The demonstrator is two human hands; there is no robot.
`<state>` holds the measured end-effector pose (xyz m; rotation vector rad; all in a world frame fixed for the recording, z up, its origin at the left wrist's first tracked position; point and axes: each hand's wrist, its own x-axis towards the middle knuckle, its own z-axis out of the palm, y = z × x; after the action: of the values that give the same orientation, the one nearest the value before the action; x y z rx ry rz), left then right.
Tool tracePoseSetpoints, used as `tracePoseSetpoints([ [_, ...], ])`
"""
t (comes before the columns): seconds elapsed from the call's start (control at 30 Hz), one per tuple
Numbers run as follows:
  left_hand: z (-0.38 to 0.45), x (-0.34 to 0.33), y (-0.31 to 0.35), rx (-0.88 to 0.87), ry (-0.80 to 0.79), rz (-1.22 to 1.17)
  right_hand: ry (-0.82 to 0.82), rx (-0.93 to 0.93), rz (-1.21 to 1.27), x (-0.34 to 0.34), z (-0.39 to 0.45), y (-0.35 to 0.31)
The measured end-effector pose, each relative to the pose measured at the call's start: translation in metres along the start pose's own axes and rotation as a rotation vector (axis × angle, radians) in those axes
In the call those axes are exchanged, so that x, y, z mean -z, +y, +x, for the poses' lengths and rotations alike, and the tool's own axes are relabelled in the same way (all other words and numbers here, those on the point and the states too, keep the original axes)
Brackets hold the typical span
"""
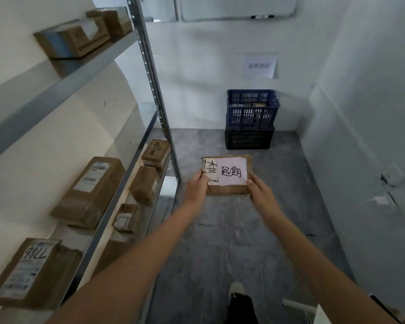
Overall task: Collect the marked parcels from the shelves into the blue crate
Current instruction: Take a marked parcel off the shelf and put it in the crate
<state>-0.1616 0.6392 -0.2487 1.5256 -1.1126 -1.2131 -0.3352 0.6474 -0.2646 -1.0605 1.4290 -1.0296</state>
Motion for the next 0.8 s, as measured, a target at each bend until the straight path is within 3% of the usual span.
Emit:
tracePoseSetpoints([
  [0.8,0.284,-0.116,0.074,0.013,-0.029,0.024,0.012,-0.046,0.085,0.065,0.296,-0.046],
])
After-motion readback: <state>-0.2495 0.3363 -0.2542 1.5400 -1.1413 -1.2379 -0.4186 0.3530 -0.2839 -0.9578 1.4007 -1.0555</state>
